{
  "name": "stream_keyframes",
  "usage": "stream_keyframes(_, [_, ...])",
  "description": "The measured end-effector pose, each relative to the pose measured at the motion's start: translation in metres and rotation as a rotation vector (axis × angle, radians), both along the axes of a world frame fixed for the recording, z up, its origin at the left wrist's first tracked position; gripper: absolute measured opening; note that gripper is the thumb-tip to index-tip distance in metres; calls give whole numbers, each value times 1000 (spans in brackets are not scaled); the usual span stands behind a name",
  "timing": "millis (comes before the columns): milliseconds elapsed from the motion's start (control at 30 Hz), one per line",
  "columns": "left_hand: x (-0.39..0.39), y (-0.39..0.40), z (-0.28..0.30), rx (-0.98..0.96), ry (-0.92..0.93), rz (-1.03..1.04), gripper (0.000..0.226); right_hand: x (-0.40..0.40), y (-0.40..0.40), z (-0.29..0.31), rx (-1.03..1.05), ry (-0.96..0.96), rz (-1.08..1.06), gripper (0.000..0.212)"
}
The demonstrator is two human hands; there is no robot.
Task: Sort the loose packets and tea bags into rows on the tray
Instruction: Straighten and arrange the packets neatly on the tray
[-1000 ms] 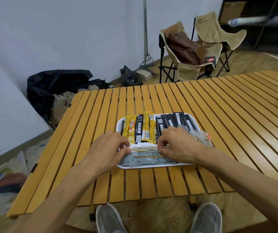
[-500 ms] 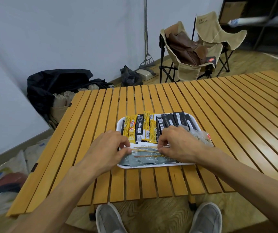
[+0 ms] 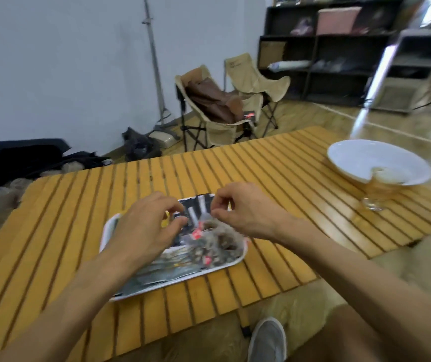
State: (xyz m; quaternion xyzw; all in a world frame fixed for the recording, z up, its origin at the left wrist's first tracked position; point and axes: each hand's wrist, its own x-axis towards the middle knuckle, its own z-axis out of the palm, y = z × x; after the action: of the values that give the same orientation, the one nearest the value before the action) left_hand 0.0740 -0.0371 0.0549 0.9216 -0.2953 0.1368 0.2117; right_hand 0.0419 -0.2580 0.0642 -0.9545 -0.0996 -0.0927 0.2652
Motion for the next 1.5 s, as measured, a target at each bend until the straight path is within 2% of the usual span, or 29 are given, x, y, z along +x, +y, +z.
stream_keyframes(133, [0, -91, 11, -119, 97, -150, 13, -42, -102, 7, 59, 19, -226, 6])
stream_keyframes(267, [-9, -183, 7, -142, 199, -277, 22, -89, -198, -3, 127, 38, -472, 8])
stream_keyframes(433, [-25, -281, -4, -149, 332, -369, 22, -99, -276, -30, 242, -153, -827, 21])
stream_keyframes(467, [-28, -294, -6, -144, 348, -385, 22, -92, -286, -36, 297, -160, -910, 32])
stream_keyframes(533, [-32, -310, -13, -129, 366, -406, 22, -76, -303, -48, 356, -105, -1021, 74])
stream_keyframes(600, [-32, -314, -21, -107, 376, -405, 20, -60, -312, -60, 366, -61, -1025, 105])
stream_keyframes(700, [-24, -302, -28, -77, 372, -395, 19, -41, -319, -71, 385, -30, -995, 110])
stream_keyframes(867, [-5, -256, -27, -97, 364, -340, 20, -23, -311, -75, 315, -52, -1057, 79])
stream_keyframes(1033, [4, -180, -20, -147, 302, -248, 18, -5, -254, -75, 329, -58, -887, 64])
stream_keyframes(1100, [4, -142, -22, -165, 278, -193, 14, 8, -222, -73, 358, -32, -797, 66])
stream_keyframes(1200, [2, -83, -27, -183, 244, -99, 6, 30, -168, -66, 355, 14, -701, 83])
stream_keyframes(1500, [7, 36, -39, -267, 258, 97, 14, 69, -57, -61, 307, 74, -517, 79])
